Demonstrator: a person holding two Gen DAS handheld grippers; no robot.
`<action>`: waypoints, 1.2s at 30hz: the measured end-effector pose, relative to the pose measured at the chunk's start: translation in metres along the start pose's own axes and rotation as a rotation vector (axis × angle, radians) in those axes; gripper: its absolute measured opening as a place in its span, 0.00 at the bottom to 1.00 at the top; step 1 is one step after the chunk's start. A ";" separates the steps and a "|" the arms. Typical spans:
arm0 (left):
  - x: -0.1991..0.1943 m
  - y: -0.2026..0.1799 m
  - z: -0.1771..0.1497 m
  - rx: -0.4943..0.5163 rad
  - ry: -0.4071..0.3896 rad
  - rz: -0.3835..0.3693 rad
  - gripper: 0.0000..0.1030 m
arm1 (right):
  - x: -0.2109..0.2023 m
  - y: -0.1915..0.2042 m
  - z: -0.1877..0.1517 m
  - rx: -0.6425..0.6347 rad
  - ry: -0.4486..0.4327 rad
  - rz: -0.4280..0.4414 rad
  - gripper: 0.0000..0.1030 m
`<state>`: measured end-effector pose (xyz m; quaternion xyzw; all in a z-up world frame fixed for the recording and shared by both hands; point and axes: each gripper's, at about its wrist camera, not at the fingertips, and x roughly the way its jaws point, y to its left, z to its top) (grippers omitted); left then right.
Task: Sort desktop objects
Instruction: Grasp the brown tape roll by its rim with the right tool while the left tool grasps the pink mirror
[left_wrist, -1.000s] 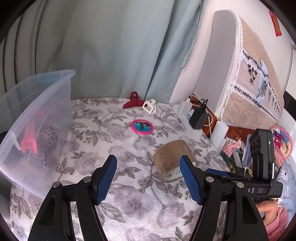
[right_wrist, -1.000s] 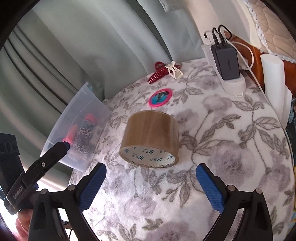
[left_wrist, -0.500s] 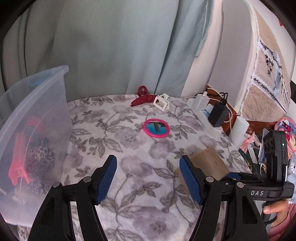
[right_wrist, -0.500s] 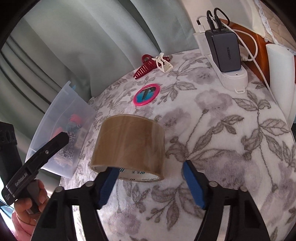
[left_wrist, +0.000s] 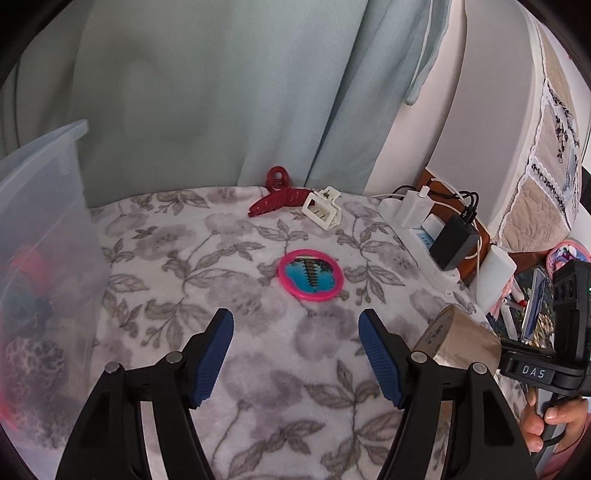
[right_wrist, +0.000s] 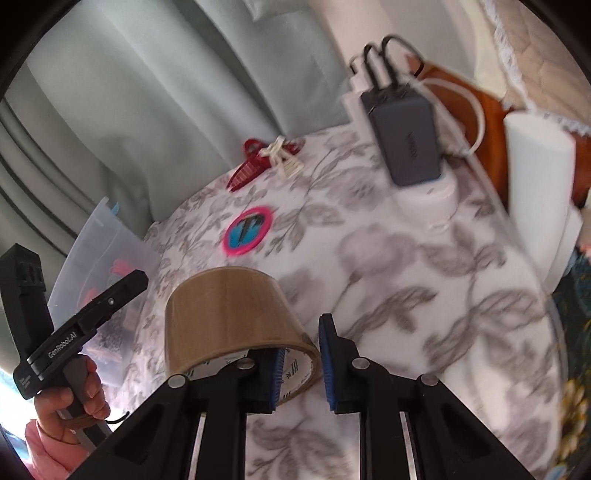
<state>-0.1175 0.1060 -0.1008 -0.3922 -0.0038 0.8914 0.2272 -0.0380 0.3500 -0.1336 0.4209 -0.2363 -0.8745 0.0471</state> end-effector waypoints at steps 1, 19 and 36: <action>0.008 -0.001 0.002 0.000 0.007 0.002 0.69 | -0.001 -0.003 0.002 0.003 -0.005 -0.005 0.19; 0.111 -0.033 0.024 0.153 0.100 0.047 0.69 | 0.000 -0.033 0.014 0.034 -0.019 0.014 0.19; 0.121 -0.026 0.027 0.143 0.125 0.084 0.72 | 0.006 -0.041 0.009 0.057 -0.007 0.048 0.21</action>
